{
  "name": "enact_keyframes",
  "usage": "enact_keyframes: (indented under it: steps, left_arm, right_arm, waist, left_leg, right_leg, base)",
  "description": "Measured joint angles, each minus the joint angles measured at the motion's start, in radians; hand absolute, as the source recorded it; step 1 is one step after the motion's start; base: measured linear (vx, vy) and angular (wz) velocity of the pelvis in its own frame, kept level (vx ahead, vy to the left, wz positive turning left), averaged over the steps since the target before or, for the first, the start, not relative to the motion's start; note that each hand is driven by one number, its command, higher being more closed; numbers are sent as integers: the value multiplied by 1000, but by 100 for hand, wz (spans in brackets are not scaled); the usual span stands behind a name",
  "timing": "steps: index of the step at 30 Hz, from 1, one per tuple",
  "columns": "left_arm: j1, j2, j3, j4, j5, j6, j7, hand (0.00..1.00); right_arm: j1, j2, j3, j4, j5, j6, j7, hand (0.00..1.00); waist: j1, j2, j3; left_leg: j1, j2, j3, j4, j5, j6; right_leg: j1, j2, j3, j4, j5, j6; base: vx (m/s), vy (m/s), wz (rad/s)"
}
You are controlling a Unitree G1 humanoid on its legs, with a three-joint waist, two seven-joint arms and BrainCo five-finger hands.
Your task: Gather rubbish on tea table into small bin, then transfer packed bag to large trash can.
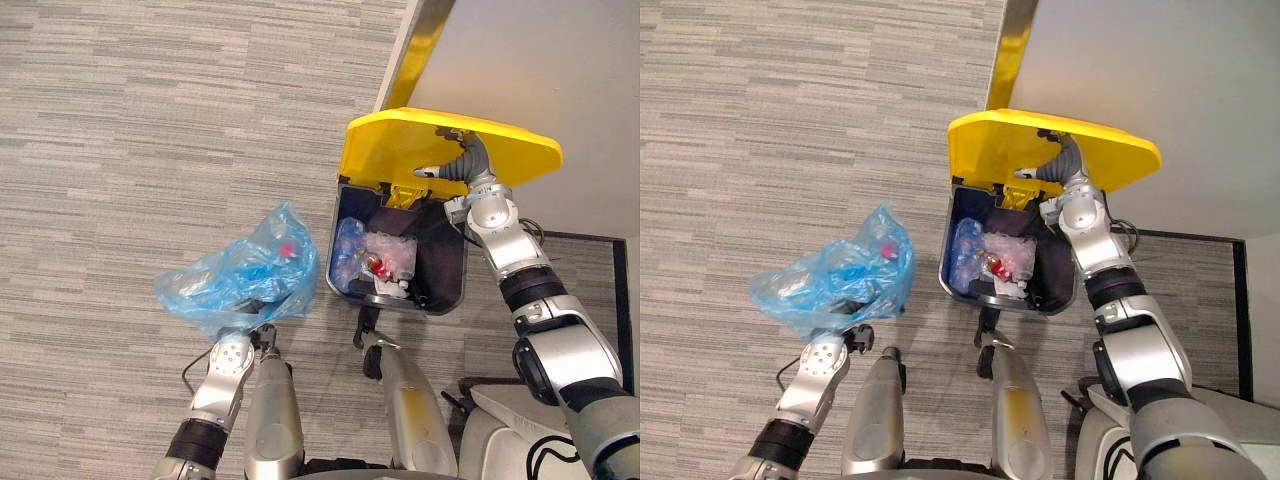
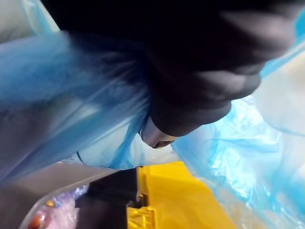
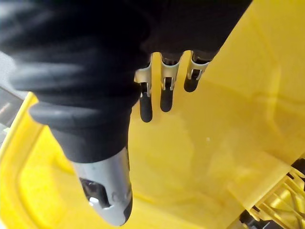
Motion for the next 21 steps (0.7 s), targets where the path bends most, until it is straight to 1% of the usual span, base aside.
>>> enact_keyframes:
  steps: [1, 2, 6, 9, 11, 13, 14, 16, 19, 21]
  left_arm:
    - [-10, -3, -13, -11, -3, 0, -3, 100]
    - [-36, -5, -48, -30, -19, -1, -15, 100]
    - [-143, -19, -161, -51, -31, -8, -21, 100]
    - [-243, -43, -231, -51, -30, -8, -34, 100]
    - [-300, -50, -267, -51, -30, -8, -34, 100]
    - [-356, -52, -281, -50, -29, -8, -33, 100]
    - [-393, -52, -297, -46, -29, -8, -32, 100]
    - [-438, -59, -311, -33, -28, -8, -31, 100]
    - [-506, -92, -315, 45, -28, -6, -21, 100]
    - [-562, -104, -327, 126, -28, 4, -10, 100]
  right_arm:
    - [0, -1, 0, 0, 0, 0, 0, 0]
    - [0, -5, 0, 1, 0, 0, 0, 0]
    - [0, -10, 0, 4, 0, 0, 0, 0]
    - [-3, -10, 0, 4, 0, 0, 1, 0]
    - [-14, -10, 1, 4, 1, 0, 0, 0]
    - [-42, -10, 2, 5, 1, 0, 1, 0]
    - [-58, -10, 2, 6, 1, 0, 1, 0]
    - [-72, -12, 2, 6, 1, 0, 0, 0]
    - [-109, -12, 3, 11, 2, 3, 0, 0]
    - [-132, -9, 9, 16, 3, 4, 0, 0]
  waist:
    - [-1, 0, 0]
    - [-3, 0, 0]
    - [-11, 1, 0]
    - [-32, 1, 2]
    - [-39, 1, 11]
    - [-57, 4, 28]
    - [-62, 4, 42]
    - [-65, 3, 47]
    - [-71, 4, 52]
    - [-84, 4, 53]
  left_leg:
    - [0, 0, 3, 2, -2, 1]
    - [1, -2, 7, 7, -5, 4]
    - [-2, -3, 14, 26, -19, 9]
    - [-5, -6, 17, 36, -28, 15]
    - [1, -9, 28, 37, -32, 19]
    - [-1, -10, 31, 47, -38, 23]
    - [-1, -10, 34, 55, -43, 24]
    - [-12, -12, 43, 59, -45, 25]
    - [-26, -15, 55, 63, -45, 27]
    - [-42, -15, 54, 71, -46, 28]
  right_leg:
    - [0, 0, 3, 0, 1, 1]
    - [0, 0, 7, -1, 2, 2]
    - [0, 0, 16, -1, 4, 5]
    - [0, -1, 21, -3, 5, 5]
    - [0, -1, 33, -3, 9, 10]
    - [0, -2, 37, -3, 11, 12]
    - [-2, 0, 43, -3, 13, 14]
    - [-17, 0, 52, -3, 17, 12]
    - [-34, -1, 63, -3, 23, 7]
    - [-47, -1, 63, -3, 26, 4]
  base:
    - [2, 34, -12]
    - [2, 27, -8]
    - [6, 33, -7]
    - [21, 37, -4]
    - [22, 34, -11]
    - [7, 33, -11]
    - [-1, 32, -13]
    - [1, 19, -13]
    - [7, 5, -8]
    - [0, 0, 0]
